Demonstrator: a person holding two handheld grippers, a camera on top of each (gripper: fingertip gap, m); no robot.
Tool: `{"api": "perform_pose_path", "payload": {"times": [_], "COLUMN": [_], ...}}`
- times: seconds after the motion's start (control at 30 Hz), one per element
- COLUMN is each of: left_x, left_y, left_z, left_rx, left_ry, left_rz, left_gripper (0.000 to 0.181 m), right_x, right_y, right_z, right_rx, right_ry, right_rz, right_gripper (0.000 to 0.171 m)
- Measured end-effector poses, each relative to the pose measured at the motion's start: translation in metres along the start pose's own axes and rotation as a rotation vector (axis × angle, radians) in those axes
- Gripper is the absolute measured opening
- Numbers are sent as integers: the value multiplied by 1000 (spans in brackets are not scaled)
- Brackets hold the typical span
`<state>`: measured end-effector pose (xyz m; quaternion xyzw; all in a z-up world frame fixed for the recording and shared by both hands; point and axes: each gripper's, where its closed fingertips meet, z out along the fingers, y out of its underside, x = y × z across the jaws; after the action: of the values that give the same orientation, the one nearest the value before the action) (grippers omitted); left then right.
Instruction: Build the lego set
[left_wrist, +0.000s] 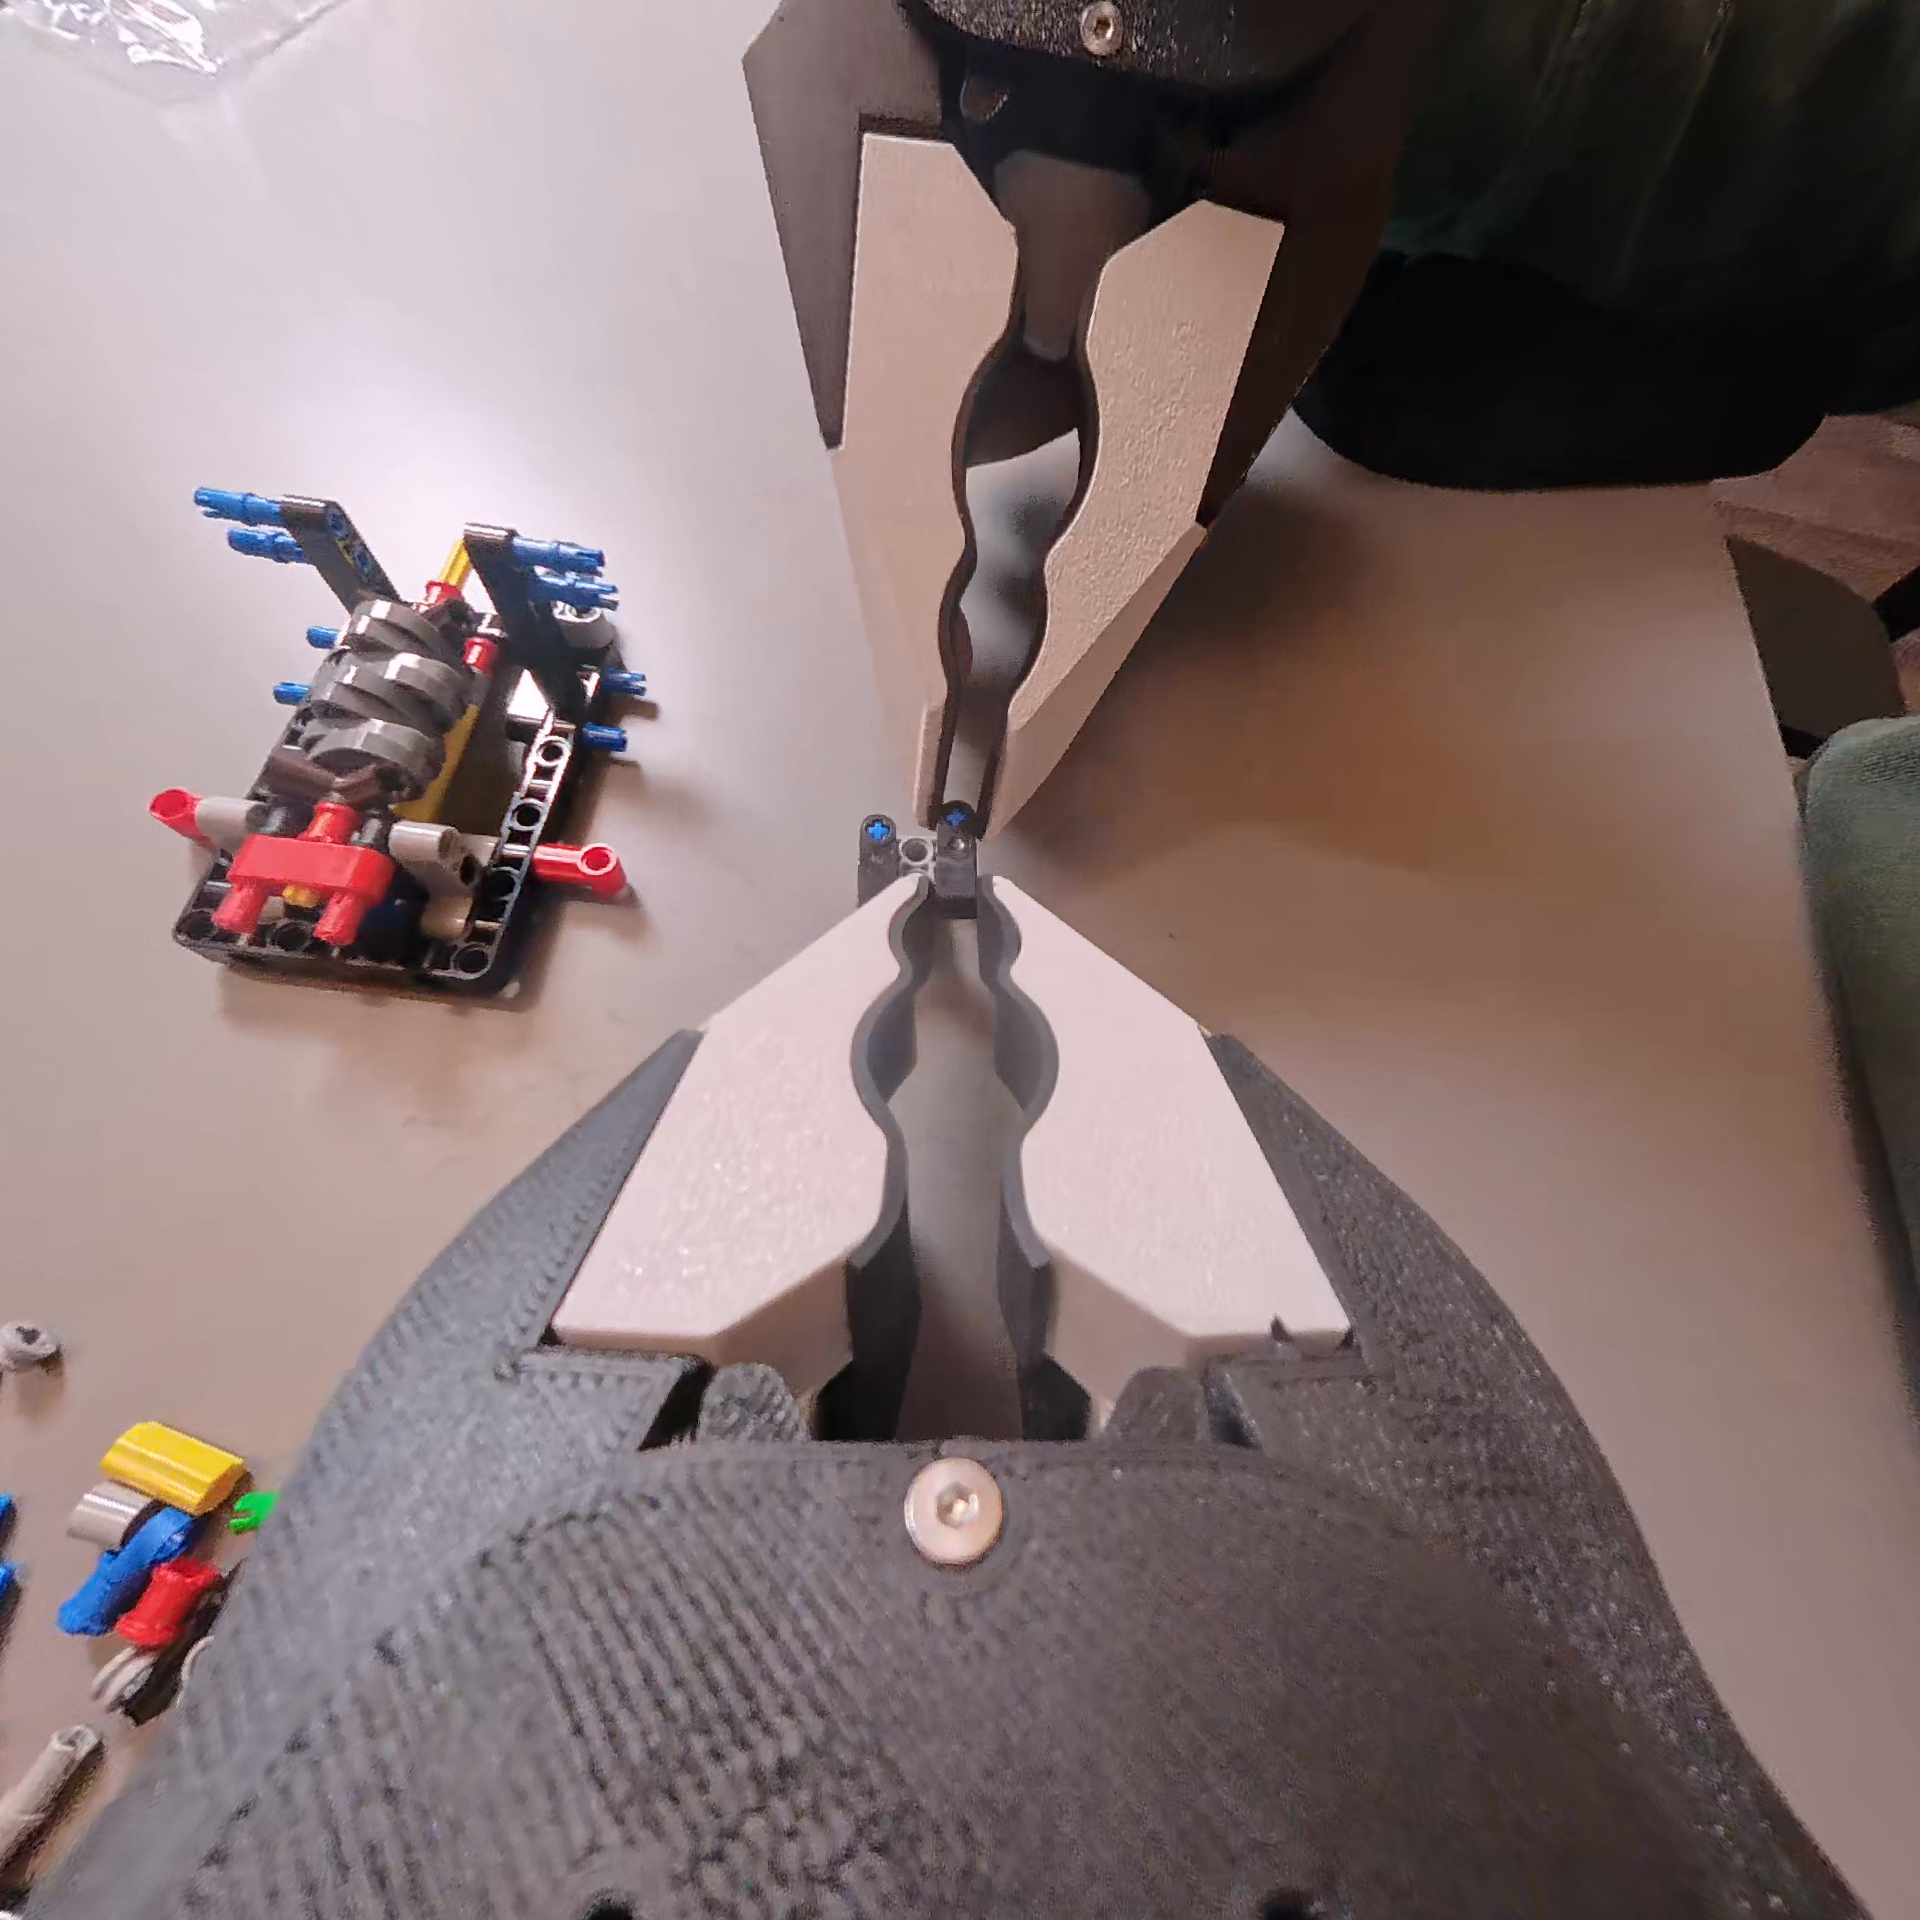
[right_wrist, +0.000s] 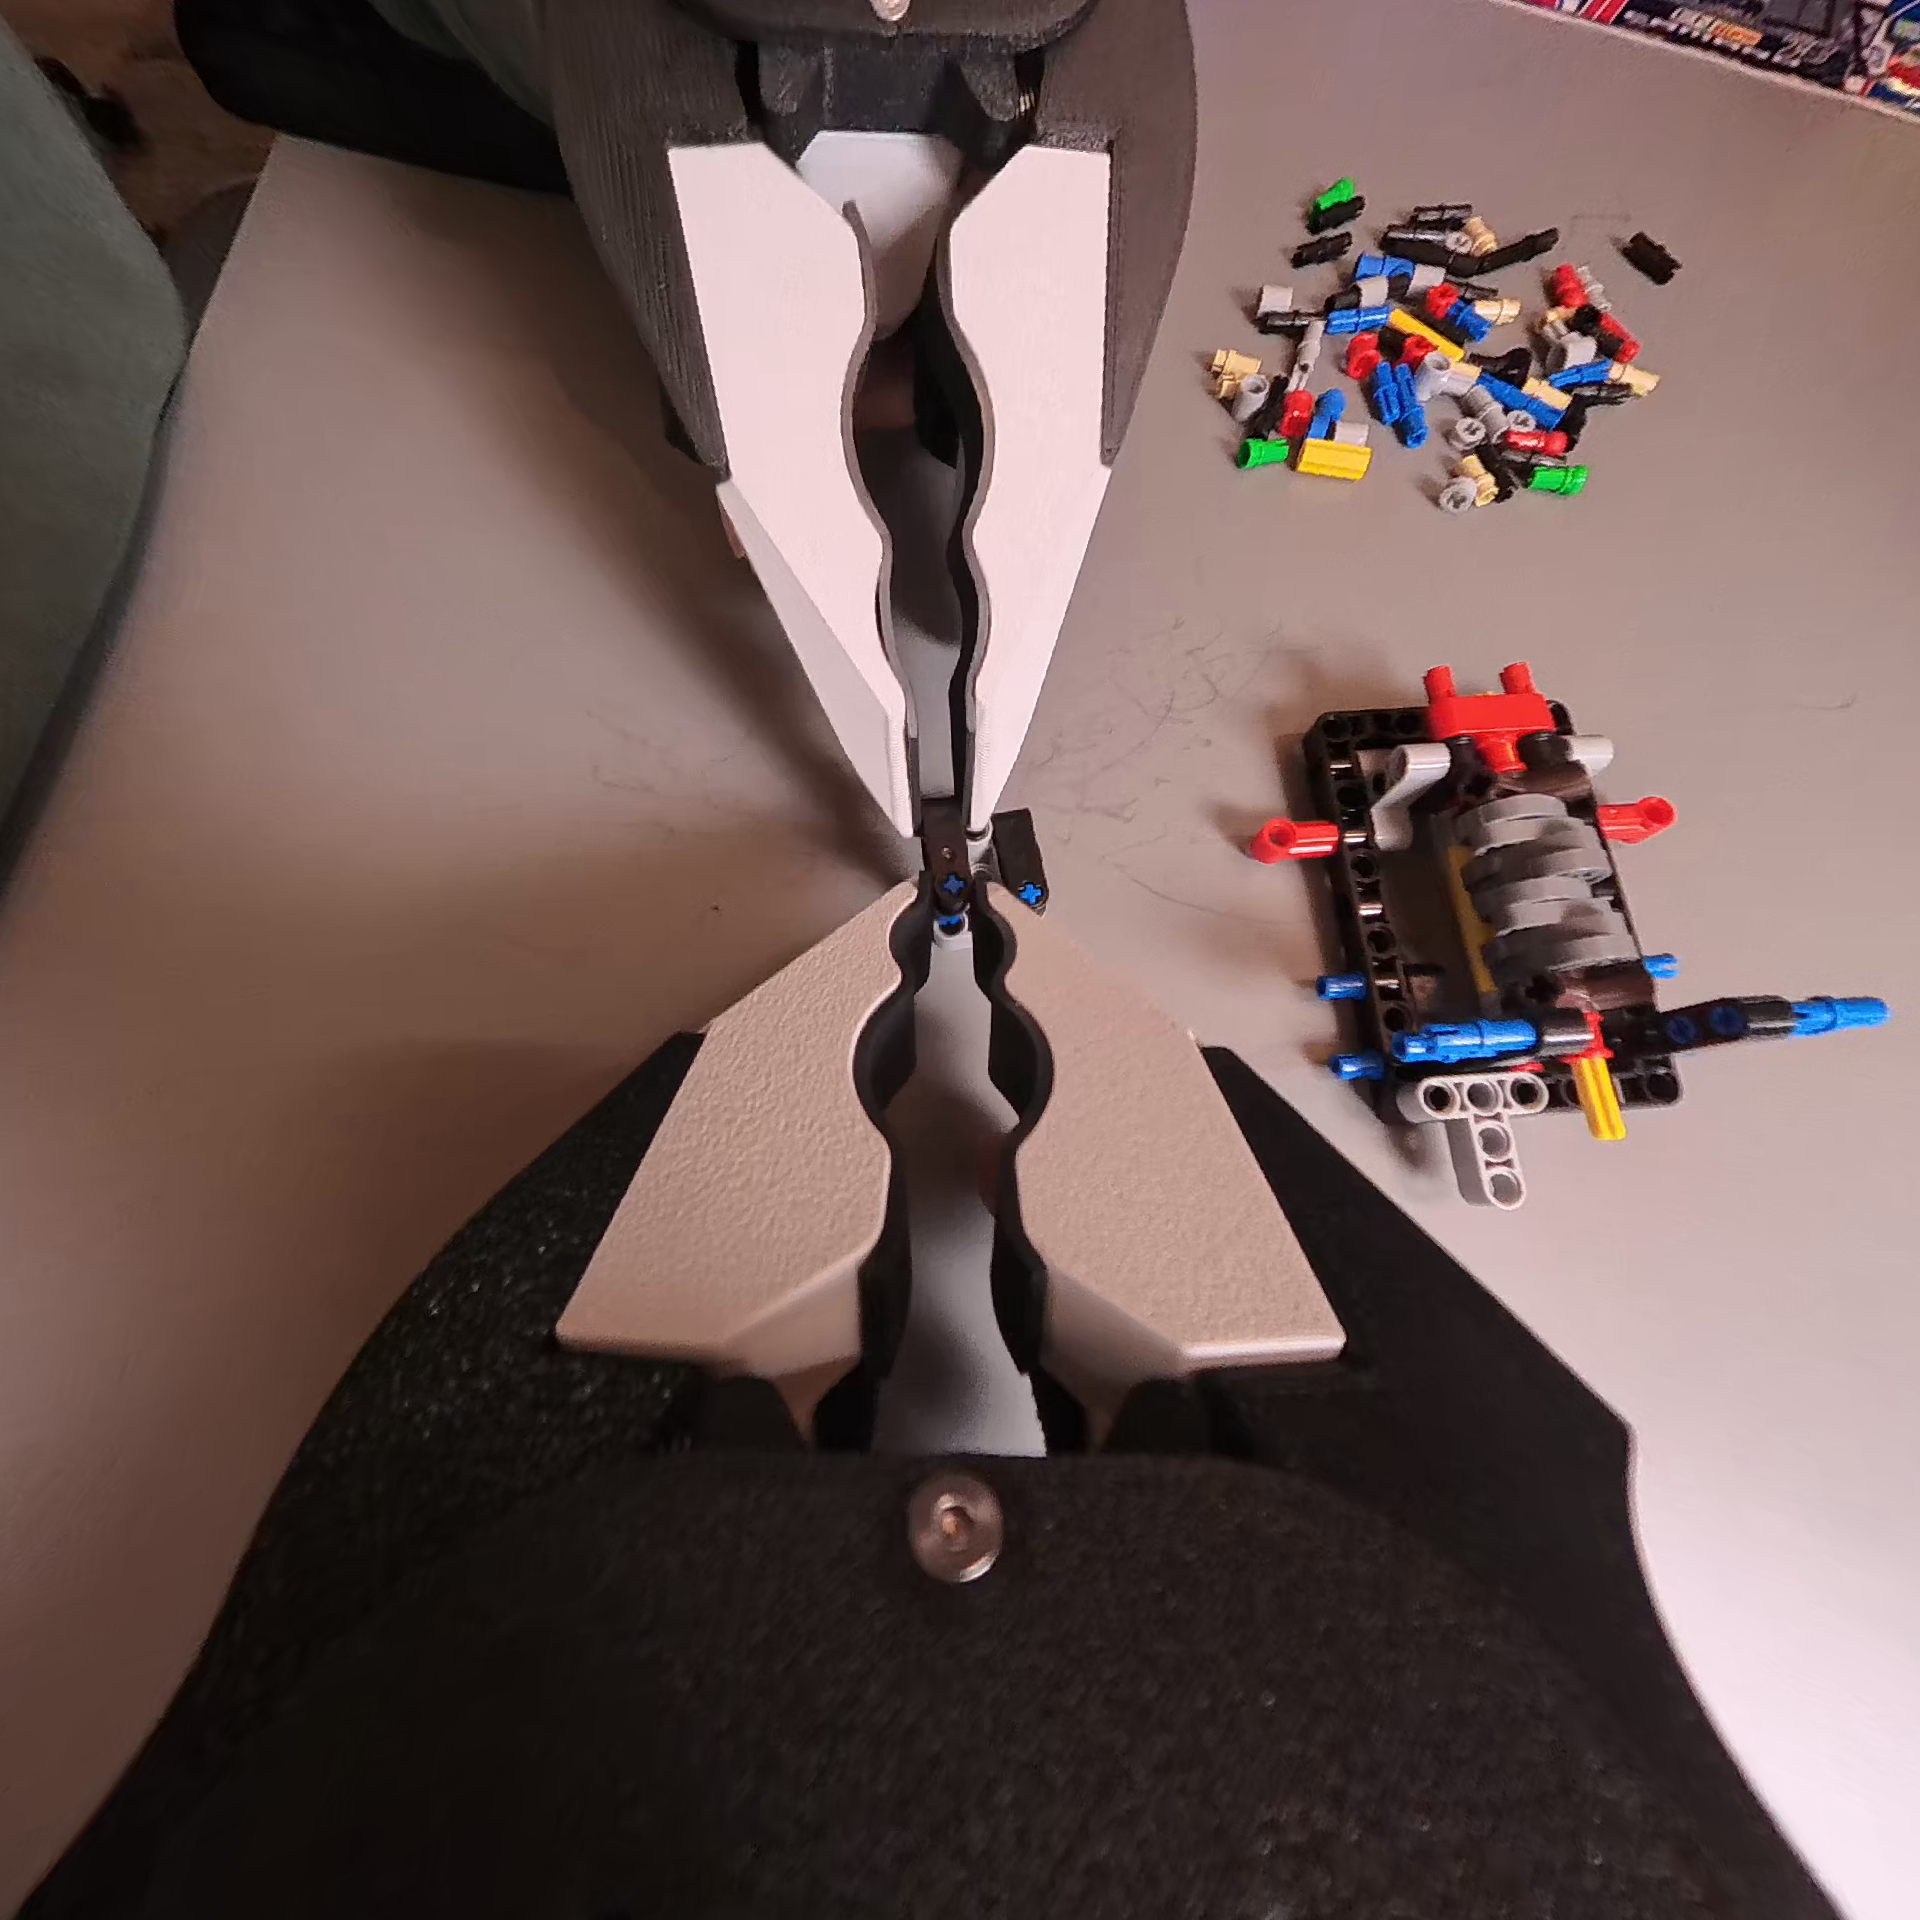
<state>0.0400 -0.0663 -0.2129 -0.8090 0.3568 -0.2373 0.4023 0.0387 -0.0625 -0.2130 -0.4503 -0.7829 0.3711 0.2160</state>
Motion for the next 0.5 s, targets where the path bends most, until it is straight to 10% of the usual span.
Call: {"api": "perform_pose_path", "payload": {"times": [0.5], "left_x": [-1], "left_y": [1], "left_z": [1], "left_rx": [-16], "left_ry": [-39], "left_rz": [59], "left_gripper": [6], "right_x": [1], "right_y": [3], "right_z": [-1], "right_rx": [-46], "right_ry": [28], "right_rz": [-45], "right_gripper": [5]}}
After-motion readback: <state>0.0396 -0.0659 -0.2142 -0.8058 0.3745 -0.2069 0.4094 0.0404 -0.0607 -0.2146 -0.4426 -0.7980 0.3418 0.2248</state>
